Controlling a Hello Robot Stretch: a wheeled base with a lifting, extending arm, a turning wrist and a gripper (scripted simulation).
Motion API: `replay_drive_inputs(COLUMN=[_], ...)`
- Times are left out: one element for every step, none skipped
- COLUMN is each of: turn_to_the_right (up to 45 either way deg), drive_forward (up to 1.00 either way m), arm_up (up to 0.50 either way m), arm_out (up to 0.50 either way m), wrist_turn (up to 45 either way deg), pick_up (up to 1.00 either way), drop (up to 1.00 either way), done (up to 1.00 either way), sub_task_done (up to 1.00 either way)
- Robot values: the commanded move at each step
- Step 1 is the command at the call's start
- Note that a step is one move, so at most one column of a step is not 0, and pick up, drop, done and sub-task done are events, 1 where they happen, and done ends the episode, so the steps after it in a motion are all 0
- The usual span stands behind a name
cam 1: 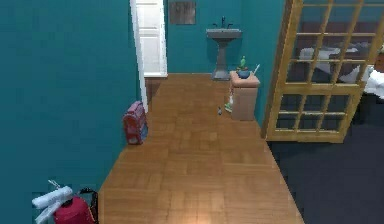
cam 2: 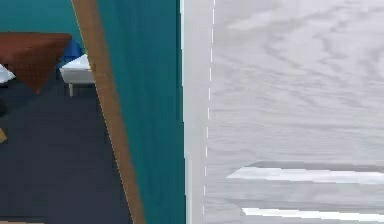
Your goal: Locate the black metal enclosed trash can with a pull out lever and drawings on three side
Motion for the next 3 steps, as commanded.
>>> replay_drive_inputs(turn_to_the_right=[0.0, -3.0, 0.0], drive_forward=[1.0, 0.0, 1.0], arm_up=[0.0, 0.0, 0.0], arm_out=[0.0, 0.0, 0.0], wrist_turn=[0.0, 0.0, 0.0], pick_up=[0.0, 0.0, 0.0], drop=[0.0, 0.0, 0.0], done=[0.0, 0.0, 0.0], sub_task_done=[0.0, 0.0, 0.0])
